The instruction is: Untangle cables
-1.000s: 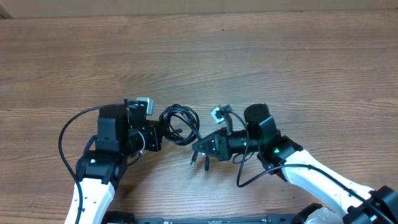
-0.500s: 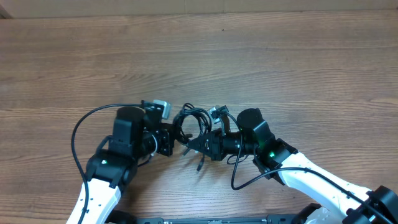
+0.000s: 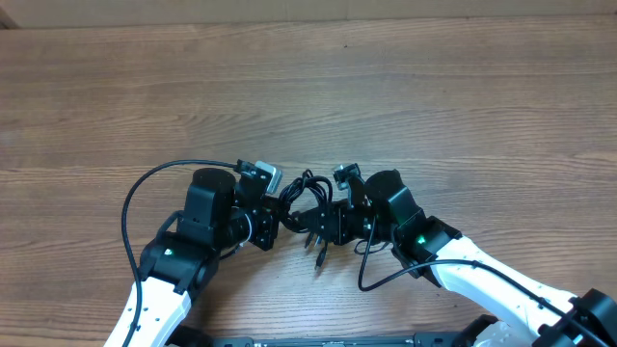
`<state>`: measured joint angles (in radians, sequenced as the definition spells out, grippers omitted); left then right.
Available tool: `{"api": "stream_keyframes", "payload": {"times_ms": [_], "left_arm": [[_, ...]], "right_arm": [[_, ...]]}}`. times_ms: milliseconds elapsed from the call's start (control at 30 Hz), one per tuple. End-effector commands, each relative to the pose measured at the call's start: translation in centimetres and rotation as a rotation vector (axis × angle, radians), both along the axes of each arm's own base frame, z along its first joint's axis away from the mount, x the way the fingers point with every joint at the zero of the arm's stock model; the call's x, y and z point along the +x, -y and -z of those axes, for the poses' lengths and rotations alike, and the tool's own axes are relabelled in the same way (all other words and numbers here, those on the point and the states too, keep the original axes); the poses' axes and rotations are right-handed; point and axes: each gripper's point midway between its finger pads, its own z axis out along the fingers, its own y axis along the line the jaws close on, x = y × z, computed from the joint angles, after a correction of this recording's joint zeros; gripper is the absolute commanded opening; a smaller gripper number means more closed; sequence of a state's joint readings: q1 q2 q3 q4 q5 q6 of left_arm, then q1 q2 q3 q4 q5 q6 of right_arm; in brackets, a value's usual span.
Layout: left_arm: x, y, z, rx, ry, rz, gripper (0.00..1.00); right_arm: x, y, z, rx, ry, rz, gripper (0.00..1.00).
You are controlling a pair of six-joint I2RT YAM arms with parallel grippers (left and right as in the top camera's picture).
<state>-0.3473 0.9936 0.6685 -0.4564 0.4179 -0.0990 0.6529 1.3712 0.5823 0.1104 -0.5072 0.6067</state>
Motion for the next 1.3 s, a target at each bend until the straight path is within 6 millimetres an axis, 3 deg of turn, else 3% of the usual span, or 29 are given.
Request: {"api": "stream_keyframes", "payload": {"times_ms": [0, 200, 300, 433, 700, 900, 967, 1100, 1267], "left_arm": [[0.0, 0.9, -1.8, -0.026, 0.063, 0.063, 0.04], [0.5, 0.2, -1.5, 0.02, 0.083, 0.041, 0.04], [0.5, 0.2, -1.5, 0.032, 0.097, 0.052, 0.04], [0.5, 0.2, -1.4, 0.06, 0.129, 0.087, 0.04], [0.5, 0.3, -1.5, 0.084, 0.167, 0.129, 0.04], [0.4, 0.4, -1.5, 0.052, 0.133, 0.098, 0.04], [0.4, 0.4, -1.5, 0.044, 0.121, 0.085, 0.04], [0.7, 0.3, -1.7, 0.019, 0.096, 0.04, 0.04], [0.5, 0.6, -1.8, 0.004, 0.094, 0.056, 0.04]], "right_arm": [[1.5, 1.1, 0.2, -0.032, 0.027, 0.066, 0.53], [0.8, 1.0, -0.3, 0.01, -0.001, 0.018, 0.89], [0.6, 1.1, -1.1, 0.05, -0.016, -0.013, 1.0], [0.7, 1.9, -2.9, 0.117, -0.02, -0.025, 1.0], [3.6, 3.8, -6.7, 0.258, -0.056, 0.122, 1.0], [3.2, 4.1, -5.4, 0.121, 0.192, -0.011, 1.0], [3.0, 4.2, -4.8, 0.091, 0.21, -0.034, 0.95], [2.6, 4.4, -4.1, 0.074, 0.173, -0.033, 0.94], [2.7, 4.3, -4.4, 0.157, -0.036, 0.083, 1.0]]}}
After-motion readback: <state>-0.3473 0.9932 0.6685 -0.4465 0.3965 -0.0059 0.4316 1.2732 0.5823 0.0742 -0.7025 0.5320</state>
